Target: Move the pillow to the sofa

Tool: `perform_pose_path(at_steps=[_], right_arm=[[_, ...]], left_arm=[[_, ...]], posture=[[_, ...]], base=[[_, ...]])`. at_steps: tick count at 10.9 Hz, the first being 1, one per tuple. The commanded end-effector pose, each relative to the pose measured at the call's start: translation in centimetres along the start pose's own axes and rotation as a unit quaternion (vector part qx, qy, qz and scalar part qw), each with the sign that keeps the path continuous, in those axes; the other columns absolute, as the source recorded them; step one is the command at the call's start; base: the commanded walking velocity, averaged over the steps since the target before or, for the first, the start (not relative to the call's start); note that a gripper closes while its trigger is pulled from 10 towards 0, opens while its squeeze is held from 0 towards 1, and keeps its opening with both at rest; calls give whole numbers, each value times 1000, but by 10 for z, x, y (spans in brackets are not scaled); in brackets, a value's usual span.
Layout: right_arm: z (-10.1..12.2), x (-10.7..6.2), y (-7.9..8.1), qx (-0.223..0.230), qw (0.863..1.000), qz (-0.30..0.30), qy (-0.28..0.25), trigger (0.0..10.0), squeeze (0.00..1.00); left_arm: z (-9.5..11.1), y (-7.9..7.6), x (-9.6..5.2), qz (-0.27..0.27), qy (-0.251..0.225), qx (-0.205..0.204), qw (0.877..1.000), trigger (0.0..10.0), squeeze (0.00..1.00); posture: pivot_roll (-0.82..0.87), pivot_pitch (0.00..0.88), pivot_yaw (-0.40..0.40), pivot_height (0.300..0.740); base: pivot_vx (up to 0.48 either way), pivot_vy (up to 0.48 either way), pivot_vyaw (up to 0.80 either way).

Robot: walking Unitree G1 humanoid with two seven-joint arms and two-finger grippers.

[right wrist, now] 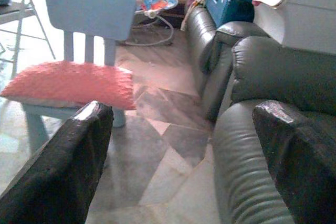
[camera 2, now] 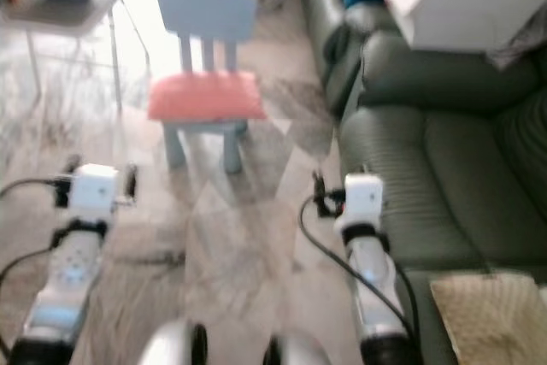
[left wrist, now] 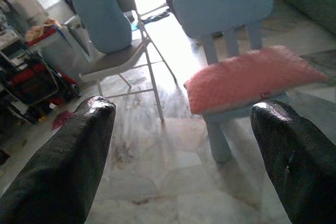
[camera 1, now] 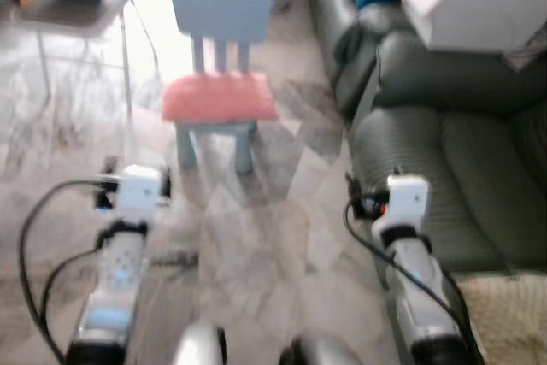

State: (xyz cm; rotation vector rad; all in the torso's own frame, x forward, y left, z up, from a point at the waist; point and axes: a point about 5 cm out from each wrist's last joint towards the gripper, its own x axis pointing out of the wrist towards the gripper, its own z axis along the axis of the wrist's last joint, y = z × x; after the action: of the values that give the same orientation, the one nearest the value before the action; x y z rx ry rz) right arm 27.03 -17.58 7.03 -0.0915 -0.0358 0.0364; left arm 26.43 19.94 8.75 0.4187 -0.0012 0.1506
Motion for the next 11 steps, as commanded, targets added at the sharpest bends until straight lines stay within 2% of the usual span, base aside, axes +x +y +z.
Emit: perform_pose_path(at_steps=[1,3,6,11], right_arm=[[1,-3,-10,-20,1000,-12,-1,10000,0],[1,-3,-10,-16,1000,-14,-2,10000,0],[0,-5,-10,-14,1000,-15,1,10000,0],[-1,-6,-10,-10,1000,-19,4,10000,0]], left_arm=[[1,-8,-2,-10,3,-2,1000,10000,0],[1,-9,-2,-12,4,-2,1000,10000,0],[0,-8,-3,-9,11,1,1000,10000,0],[-3,-8,-2,-9,28,-3,1000,10000,0]], posture=[[19,131,-54,740],[19,132,-54,740],[17,140,-53,740],[17,142,-52,740]], base=[[428,0,700],[428,0,800],[424,0,0],[353,315,0]])
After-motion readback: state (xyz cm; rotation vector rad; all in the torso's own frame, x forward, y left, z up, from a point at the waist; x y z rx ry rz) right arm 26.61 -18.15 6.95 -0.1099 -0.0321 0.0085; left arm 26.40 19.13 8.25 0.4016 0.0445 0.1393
